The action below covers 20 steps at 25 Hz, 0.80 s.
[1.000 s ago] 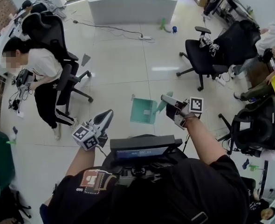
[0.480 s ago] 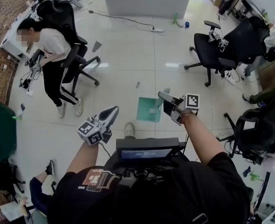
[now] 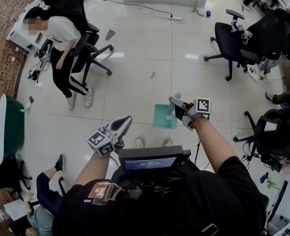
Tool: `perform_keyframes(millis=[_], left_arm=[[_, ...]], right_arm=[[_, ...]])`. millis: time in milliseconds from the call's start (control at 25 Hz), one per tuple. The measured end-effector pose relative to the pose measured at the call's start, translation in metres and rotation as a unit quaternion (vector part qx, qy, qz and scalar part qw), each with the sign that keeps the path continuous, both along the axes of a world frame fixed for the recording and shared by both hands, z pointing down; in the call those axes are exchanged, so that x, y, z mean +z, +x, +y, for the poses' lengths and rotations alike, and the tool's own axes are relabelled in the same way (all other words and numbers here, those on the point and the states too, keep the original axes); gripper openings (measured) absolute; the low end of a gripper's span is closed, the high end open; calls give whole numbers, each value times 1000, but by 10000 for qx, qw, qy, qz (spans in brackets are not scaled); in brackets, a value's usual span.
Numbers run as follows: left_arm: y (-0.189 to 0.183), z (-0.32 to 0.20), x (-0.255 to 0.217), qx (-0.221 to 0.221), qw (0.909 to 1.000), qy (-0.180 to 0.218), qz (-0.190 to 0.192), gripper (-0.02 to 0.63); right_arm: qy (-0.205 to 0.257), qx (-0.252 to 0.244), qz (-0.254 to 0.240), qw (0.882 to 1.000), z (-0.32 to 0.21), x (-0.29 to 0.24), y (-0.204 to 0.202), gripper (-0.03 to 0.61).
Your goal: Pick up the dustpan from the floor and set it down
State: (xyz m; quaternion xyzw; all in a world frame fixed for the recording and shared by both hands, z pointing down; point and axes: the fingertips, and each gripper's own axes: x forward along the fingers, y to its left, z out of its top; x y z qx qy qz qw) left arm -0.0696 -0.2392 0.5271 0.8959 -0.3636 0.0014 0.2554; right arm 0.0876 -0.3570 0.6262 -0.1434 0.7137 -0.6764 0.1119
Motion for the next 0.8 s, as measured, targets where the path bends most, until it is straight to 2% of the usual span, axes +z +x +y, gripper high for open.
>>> perform_keyframes(millis=[280, 440, 640, 720, 800], left_arm=[[-38, -14, 59, 215, 9995, -131, 181, 25], [-48, -18, 93, 311, 9988, -342, 167, 25], [-48, -20, 120, 322, 9983, -476, 112, 25], [-50, -20, 132, 291, 9982, -525, 84, 25], [-51, -19, 145, 252, 9979, -594, 59, 25]], right_arm=[[-80, 112, 120, 9998, -15, 80, -25, 67], [-314, 116, 461, 9984, -25, 140, -31, 67], [-248, -121, 885, 9957, -35, 198, -30, 67], [-367, -204, 1053, 9936, -35, 226, -28, 69], [-268, -406, 1486, 9877, -33, 260, -22, 69]])
